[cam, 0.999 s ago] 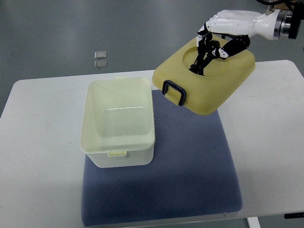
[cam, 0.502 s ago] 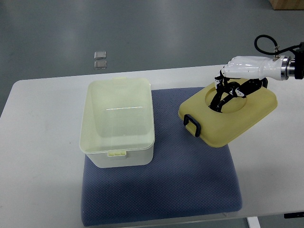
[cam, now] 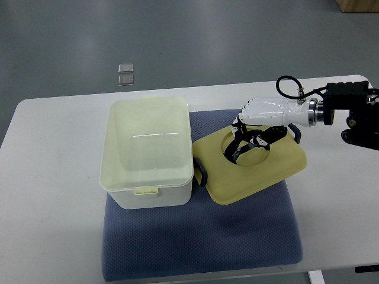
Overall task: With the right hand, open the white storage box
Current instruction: 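Open the right hand to release the lid handle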
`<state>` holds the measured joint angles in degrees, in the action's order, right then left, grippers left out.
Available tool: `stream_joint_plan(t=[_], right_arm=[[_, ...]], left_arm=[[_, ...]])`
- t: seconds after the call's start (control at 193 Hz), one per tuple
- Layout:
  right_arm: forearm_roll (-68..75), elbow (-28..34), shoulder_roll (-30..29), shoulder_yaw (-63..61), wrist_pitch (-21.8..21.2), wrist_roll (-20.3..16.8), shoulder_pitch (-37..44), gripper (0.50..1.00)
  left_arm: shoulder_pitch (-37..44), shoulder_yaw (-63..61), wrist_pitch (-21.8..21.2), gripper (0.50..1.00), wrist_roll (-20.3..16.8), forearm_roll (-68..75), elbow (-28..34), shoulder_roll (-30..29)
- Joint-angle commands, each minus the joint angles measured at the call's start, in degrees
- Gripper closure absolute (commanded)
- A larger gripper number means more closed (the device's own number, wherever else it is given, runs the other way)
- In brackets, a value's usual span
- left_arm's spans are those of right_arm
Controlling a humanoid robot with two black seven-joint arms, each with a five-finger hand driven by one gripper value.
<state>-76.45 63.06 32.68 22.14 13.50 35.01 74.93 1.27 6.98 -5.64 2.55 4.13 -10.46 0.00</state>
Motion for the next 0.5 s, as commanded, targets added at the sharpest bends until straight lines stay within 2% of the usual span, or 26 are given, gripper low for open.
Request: stream_joint_plan(t=[0.0, 0.016, 0.021, 0.026, 0.031, 0.036, 0.041, 0.047, 0.052, 0.057, 0.062, 0.067, 0.072, 0.078, 0.083, 0.135, 0.16, 0.497], right_arm=[[0.2, 0.0, -0.9, -0.3, 0.6, 0.0, -0.6, 1.0], [0.2, 0.0, -0.9, -0.3, 0.7, 0.0, -0.6, 0.979], [0.3, 0.0, -0.9, -0.3, 0.7, 0.0, -0.7, 0.935], [0.3, 0.0, -0.9, -0.3, 0.7, 0.0, -0.7, 0.934], [0.3, 0.0, -0.9, -0.3, 0.7, 0.0, -0.7, 0.88], [0.3, 0.0, -0.9, -0.3, 0.7, 0.0, -0.7, 0.879], [0.4, 0.0, -0.9, -0.3, 0.7, 0.0, -0.7, 0.818], [0.4, 0.0, -0.9, -0.3, 0.7, 0.0, -0.7, 0.818], [0.4, 0.0, -0.9, -0.3, 0.8, 0.0, -0.7, 0.745], [0.4, 0.0, -0.9, -0.3, 0.8, 0.0, -0.7, 0.744], [0.5, -0.1, -0.9, -0.3, 0.7, 0.0, -0.8, 0.685], [0.5, -0.1, -0.9, -0.3, 0.7, 0.0, -0.8, 0.685], [0.5, -0.1, -0.9, -0.3, 0.7, 0.0, -0.8, 0.648], [0.5, -0.1, -0.9, -0.3, 0.7, 0.0, -0.8, 0.648], [0.6, -0.1, -0.9, -0.3, 0.7, 0.0, -0.8, 0.622], [0.5, -0.1, -0.9, -0.3, 0.7, 0.0, -1.0, 0.597], [0.5, -0.1, -0.8, -0.3, 0.7, 0.0, -1.0, 0.568], [0.6, -0.2, 2.5, -0.4, -0.4, 0.0, 0.0, 0.568]], left_arm=[[0.0, 0.0, -0.1, 0.5, 0.0, 0.0, 0.0, 0.0], [0.0, 0.0, 0.1, 0.5, 0.0, 0.0, 0.0, 0.0], [0.0, 0.0, 0.1, 0.5, 0.0, 0.0, 0.0, 0.0], [0.0, 0.0, 0.1, 0.5, 0.0, 0.0, 0.0, 0.0], [0.0, 0.0, -0.1, 0.5, 0.0, 0.0, 0.0, 0.0], [0.0, 0.0, -0.1, 0.5, 0.0, 0.0, 0.0, 0.0], [0.0, 0.0, -0.1, 0.5, 0.0, 0.0, 0.0, 0.0], [0.0, 0.0, -0.1, 0.5, 0.0, 0.0, 0.0, 0.0], [0.0, 0.0, -0.1, 0.5, 0.0, 0.0, 0.0, 0.0], [0.0, 0.0, -0.1, 0.5, 0.0, 0.0, 0.0, 0.0], [0.0, 0.0, 0.1, 0.5, 0.0, 0.0, 0.0, 0.0], [0.0, 0.0, 0.1, 0.5, 0.0, 0.0, 0.0, 0.0], [0.0, 0.0, -0.1, 0.5, 0.0, 0.0, 0.0, 0.0], [0.0, 0.0, -0.1, 0.5, 0.0, 0.0, 0.0, 0.0], [0.0, 0.0, -0.1, 0.5, 0.0, 0.0, 0.0, 0.0], [0.0, 0.0, -0.1, 0.5, 0.0, 0.0, 0.0, 0.0], [0.0, 0.0, -0.1, 0.5, 0.0, 0.0, 0.0, 0.0], [0.0, -0.1, -0.1, 0.5, 0.0, 0.0, 0.0, 0.0]])
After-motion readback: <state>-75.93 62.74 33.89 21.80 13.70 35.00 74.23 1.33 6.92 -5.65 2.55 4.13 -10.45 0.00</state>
